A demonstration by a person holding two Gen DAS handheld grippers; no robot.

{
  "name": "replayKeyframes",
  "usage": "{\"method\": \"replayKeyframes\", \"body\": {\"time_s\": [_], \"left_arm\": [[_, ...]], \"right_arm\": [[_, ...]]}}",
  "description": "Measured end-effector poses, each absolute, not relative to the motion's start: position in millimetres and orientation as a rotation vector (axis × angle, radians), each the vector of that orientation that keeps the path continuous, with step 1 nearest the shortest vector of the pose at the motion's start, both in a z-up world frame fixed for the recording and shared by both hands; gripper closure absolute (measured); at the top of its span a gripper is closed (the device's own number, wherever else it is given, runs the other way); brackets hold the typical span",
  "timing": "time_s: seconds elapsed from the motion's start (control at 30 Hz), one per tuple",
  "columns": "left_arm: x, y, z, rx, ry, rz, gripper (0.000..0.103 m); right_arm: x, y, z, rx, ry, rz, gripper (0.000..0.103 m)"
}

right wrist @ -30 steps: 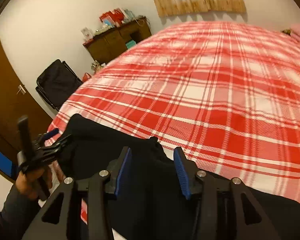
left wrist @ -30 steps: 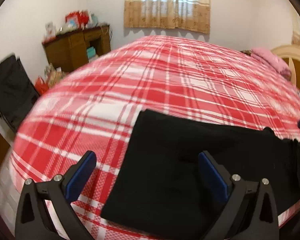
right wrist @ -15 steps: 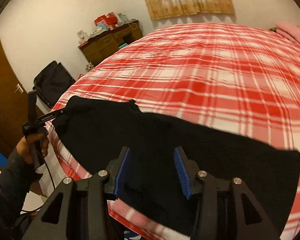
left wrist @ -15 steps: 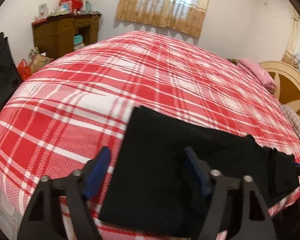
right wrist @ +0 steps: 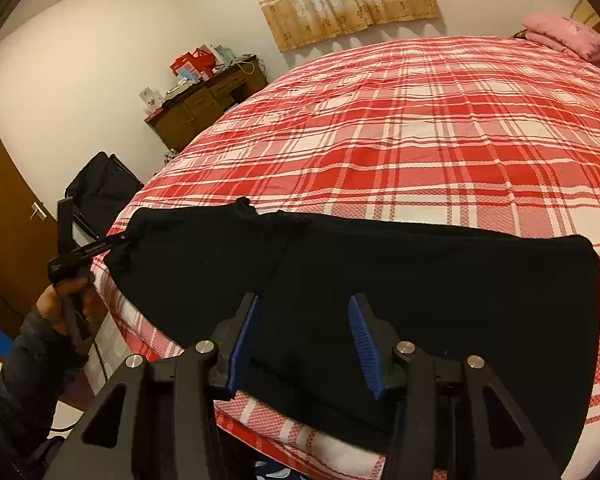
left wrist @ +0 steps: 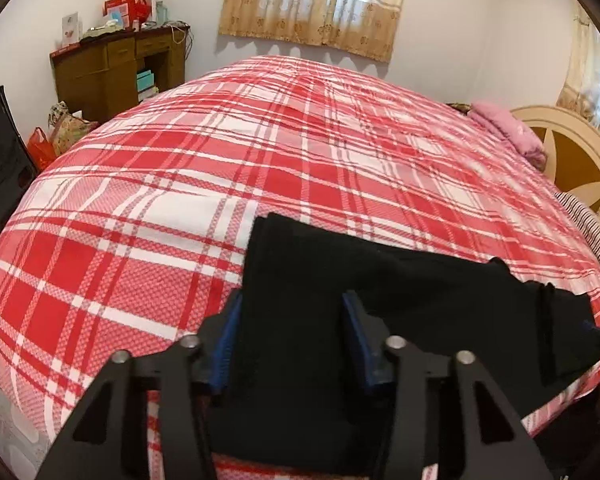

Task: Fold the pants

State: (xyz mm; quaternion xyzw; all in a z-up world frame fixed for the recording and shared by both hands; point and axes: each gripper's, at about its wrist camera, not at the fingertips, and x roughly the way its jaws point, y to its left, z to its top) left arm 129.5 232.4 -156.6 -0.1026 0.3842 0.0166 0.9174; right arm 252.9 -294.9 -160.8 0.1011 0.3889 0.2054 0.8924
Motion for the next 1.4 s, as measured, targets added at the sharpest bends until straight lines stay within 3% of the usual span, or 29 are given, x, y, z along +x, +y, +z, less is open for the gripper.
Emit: {"method": "replayKeyframes", "body": {"time_s": [0.07,0.2,0.37,0.4,0.47,0.53,0.63,0.77,0.83,0.9,1.4], "left_arm": [[128,230,-157,-0.195,0.79,0.036,0.061],[125,232,-150,-0.23,0.768,0.033,0.078],[126,233,-151,-0.222,0.764,0.039,0.08],[127,235,-154,-0.222,0.762,0.046,0.079],[127,238,-157,-0.23,0.752,0.056,0.066],[128,241,-162,-0.232,0.752,0.09,0.045],[126,241,-164,-0.219,0.743,0.057,0.045],[124,241,-165,-0.194,0.761,-0.019,0.063],[124,247,-162,-0.251,0.763,-0.034,0.08],[120,248,-155,-0.301,0.75,-0.056,0.086],[99,206,-87,-0.501,0.602,-0.281,0.089]], "right_arm": [[254,-295,-163,0.21,0.811,0.421,0.054],[252,-293,-162,0.199,0.799,0.415,0.054],[250,-293,-163,0.192,0.796,0.416,0.054],[250,-293,-163,0.192,0.798,0.414,0.054],[250,-292,-164,0.192,0.799,0.413,0.054],[249,-291,-164,0.189,0.798,0.414,0.054],[247,-290,-163,0.18,0.793,0.411,0.053],[249,-289,-167,0.184,0.803,0.412,0.053],[249,-287,-168,0.181,0.807,0.41,0.053],[247,-287,-165,0.18,0.796,0.411,0.053],[241,-310,-150,0.202,0.76,0.35,0.052]]}}
